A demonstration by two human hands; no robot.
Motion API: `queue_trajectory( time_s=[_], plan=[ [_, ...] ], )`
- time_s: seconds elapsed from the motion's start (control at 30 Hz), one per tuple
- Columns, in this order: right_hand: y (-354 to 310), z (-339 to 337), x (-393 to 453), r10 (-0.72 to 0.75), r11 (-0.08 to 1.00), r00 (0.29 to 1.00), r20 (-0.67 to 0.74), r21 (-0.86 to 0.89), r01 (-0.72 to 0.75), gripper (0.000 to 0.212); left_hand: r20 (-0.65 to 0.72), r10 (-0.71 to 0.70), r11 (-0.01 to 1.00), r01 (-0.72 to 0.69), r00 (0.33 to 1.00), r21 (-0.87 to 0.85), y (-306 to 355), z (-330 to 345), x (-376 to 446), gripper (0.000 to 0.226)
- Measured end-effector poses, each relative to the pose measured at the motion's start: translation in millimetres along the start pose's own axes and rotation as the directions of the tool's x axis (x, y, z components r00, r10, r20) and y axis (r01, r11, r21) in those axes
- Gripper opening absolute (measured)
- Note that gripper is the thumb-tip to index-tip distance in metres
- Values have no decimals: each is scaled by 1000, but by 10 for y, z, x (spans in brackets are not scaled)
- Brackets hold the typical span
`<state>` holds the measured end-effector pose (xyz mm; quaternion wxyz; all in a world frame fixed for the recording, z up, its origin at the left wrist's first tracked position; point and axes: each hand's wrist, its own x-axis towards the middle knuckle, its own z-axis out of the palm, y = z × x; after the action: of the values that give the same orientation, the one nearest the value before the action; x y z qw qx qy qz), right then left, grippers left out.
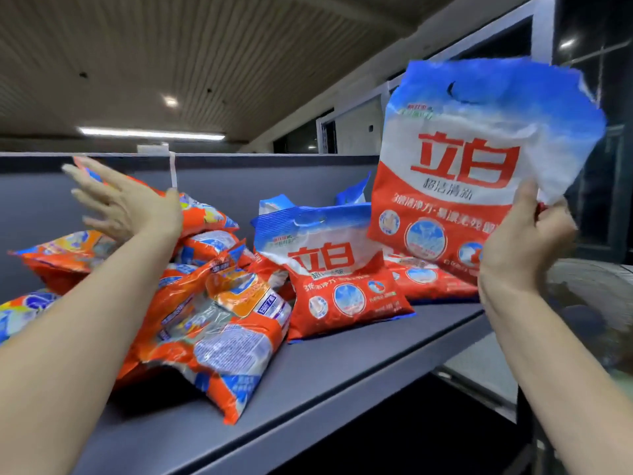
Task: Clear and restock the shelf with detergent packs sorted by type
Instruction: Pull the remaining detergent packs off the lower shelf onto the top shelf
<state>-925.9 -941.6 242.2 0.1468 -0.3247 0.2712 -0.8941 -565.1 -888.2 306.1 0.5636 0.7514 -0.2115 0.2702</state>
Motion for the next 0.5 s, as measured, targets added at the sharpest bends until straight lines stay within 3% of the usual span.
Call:
queue_trajectory(
  time_s=[0.07,0.17,0.23,0.27,0.3,0.33,0.4,0.43,0.5],
  plan=[
    [74,260,87,-110,994,994,-19,-19,109,28,119,152,970,-171,981,171,-42,97,-6,82],
    [306,784,142,-275,959,961,0,-63,275,48,271,231,866,-324,935,381,-183,186,53,65],
    [493,1101,37,-425,886,883,198,-109,451,37,320,309,790,-429,896,438,-284,179,104,72],
    [656,1251,-24,-439,832,800,410,-151,534,31,332,329,773,-454,884,443,-322,162,118,75],
    [824,1356,-95,-328,770,670,665,-223,598,28,337,327,781,-454,883,429,-339,126,92,77],
    [983,1414,-169,-102,699,517,850,-309,645,29,327,328,794,-446,886,414,-349,100,63,78],
    [1231,1429,-259,305,573,238,922,-378,727,34,291,335,794,-435,896,424,-354,58,-35,82],
    [1286,1411,-279,376,560,163,912,-364,745,37,279,343,787,-436,897,436,-351,38,-85,83],
    [1269,1395,-283,385,592,151,910,-369,716,39,291,348,784,-447,891,431,-362,23,-104,83]
  ],
)
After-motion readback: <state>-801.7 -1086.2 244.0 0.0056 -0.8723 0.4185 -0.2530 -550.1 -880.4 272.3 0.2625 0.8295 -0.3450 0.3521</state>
